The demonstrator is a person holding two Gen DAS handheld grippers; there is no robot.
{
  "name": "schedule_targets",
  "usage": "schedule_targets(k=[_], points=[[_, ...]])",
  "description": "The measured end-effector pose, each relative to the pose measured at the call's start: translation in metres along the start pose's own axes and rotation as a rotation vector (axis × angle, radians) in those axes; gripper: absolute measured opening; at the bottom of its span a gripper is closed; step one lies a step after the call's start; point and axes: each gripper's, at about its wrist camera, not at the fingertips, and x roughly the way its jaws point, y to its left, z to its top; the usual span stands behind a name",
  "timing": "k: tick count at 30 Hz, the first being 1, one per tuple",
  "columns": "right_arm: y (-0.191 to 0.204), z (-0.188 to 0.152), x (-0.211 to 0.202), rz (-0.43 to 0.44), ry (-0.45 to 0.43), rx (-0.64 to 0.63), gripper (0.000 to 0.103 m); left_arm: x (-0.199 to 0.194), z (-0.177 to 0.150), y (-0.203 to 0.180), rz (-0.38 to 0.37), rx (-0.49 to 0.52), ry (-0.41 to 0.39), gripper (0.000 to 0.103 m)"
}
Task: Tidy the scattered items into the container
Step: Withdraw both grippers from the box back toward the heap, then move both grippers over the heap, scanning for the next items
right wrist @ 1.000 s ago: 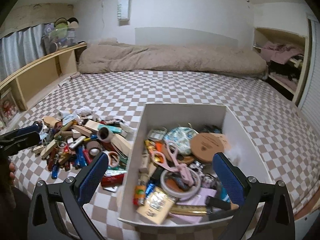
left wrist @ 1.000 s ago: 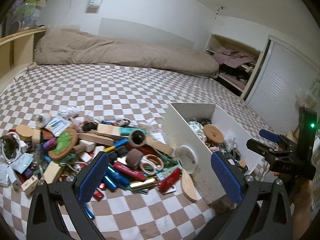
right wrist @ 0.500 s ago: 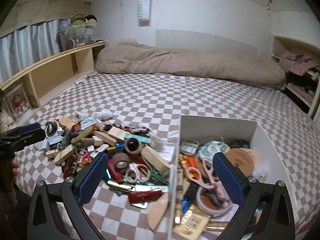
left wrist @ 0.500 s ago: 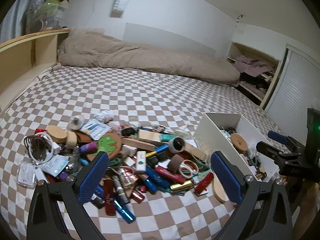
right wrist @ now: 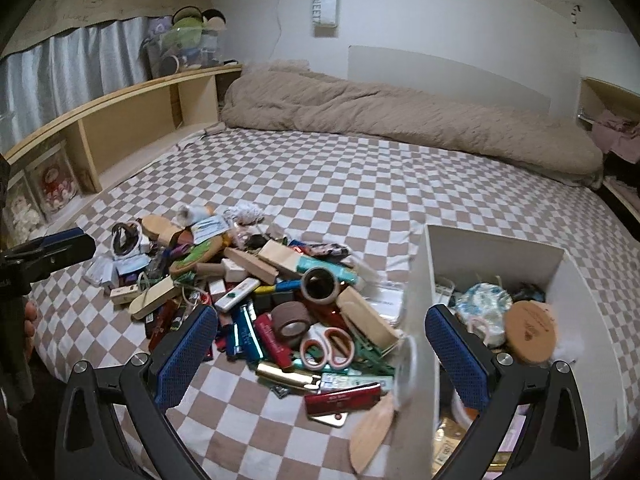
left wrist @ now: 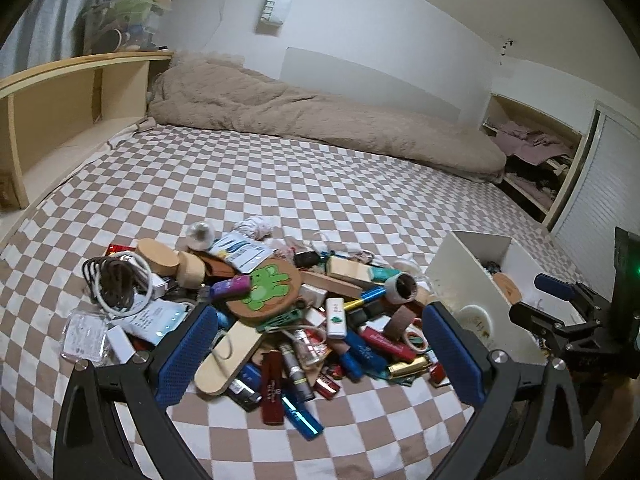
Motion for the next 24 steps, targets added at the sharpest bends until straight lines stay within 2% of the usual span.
schedule_targets(k=[5, 13, 19, 24], points=[[0.004, -0.013, 0.013, 0.012, 0.027, 0.01, 0.103, 0.004, -0.019, 0.006, -0.015, -0.019, 0.014, 0.103], [0.009, -0.038, 0.05, 0.052, 0.123, 0.018, 0.103, 0.029, -0.044, 0.007, -0.01, -0.059, 0.047, 0.103], [0.019, -0.04, 0.072, 0.073, 0.155, -0.01, 0.103, 0.056, -0.049, 0.01, 0.02, -0.005, 0.077, 0.103], [0.025, -0.033, 0.102, 0.072, 0.173, -0.045, 0.103, 0.079, -0.043, 0.028, -0.012, -0.014, 0.116, 0.103]])
